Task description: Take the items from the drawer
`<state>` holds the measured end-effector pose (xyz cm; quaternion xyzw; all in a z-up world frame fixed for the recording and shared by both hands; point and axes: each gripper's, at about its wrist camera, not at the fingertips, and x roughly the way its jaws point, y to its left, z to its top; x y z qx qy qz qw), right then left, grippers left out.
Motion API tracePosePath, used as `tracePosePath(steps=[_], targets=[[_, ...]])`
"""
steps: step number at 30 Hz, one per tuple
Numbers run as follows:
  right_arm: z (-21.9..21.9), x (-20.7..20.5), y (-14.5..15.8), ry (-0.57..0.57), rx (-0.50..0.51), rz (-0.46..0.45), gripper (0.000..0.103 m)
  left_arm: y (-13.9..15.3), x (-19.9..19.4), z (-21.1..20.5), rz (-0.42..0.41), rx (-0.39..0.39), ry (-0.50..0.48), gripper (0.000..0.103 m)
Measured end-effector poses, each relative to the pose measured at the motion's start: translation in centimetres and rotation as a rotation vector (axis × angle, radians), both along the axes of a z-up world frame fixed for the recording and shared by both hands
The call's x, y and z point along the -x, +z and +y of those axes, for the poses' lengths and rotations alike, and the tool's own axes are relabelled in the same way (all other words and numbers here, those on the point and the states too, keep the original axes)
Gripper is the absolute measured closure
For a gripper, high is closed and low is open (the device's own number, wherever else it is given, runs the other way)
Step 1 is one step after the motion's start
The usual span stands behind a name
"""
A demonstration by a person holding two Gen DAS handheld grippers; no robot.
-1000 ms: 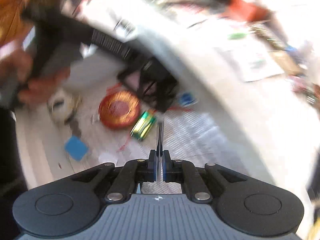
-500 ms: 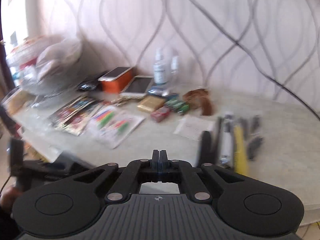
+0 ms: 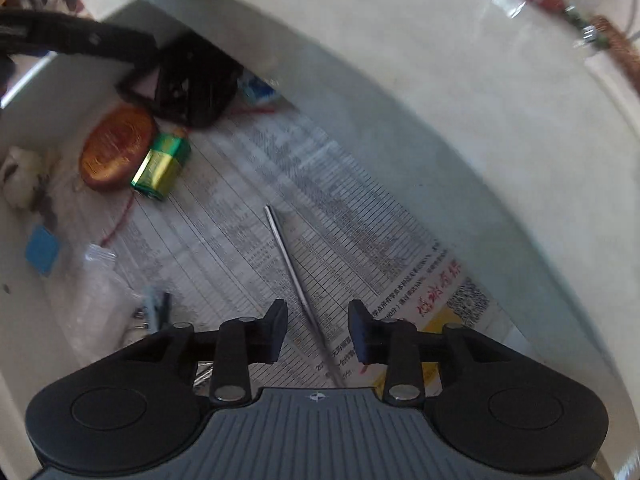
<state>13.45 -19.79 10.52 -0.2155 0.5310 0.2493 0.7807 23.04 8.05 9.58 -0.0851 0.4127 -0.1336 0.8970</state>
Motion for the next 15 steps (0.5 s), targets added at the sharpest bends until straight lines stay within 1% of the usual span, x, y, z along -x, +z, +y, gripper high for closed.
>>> tracePosePath(steps=[3,6,7,8,11,13,15], targets=[[0.4,-0.4,-0.2,0.008,0.003,0.053,0.066,-0.1,-0.1,-0.1,0.004,-0.002,-0.005,0.0],[1.0,-0.5,-0.4,-0.021,0.015,0.098,0.077,-0.1,-0.3,-0.3,0.01,-0.004,-0.012,0.0],[1.4,-0.3,-0.4,-0.031,0.027,0.109,0.091,-0.1,-0.3,-0.3,0.012,-0.005,-0.014,0.0],[1.8,0.0,-0.5,-0.037,0.043,0.115,0.093,-0.2,-0.4,-0.4,0.014,-0.006,-0.016,0.0],[3.0,2.0,-0.8,-0.048,0.05,0.117,0.096,-0.3,-0.3,-0.2,0.015,0.004,-0.019,0.0],[3.4,3.5,-0.7,-0.062,0.042,0.095,0.096,-0.3,-0.3,-0.2,0.015,0.005,-0.021,0.0],[3.5,4.8,0.0,-0.094,0.021,0.045,0.096,-0.4,-0.3,-0.2,0.016,0.002,-0.024,0.0]])
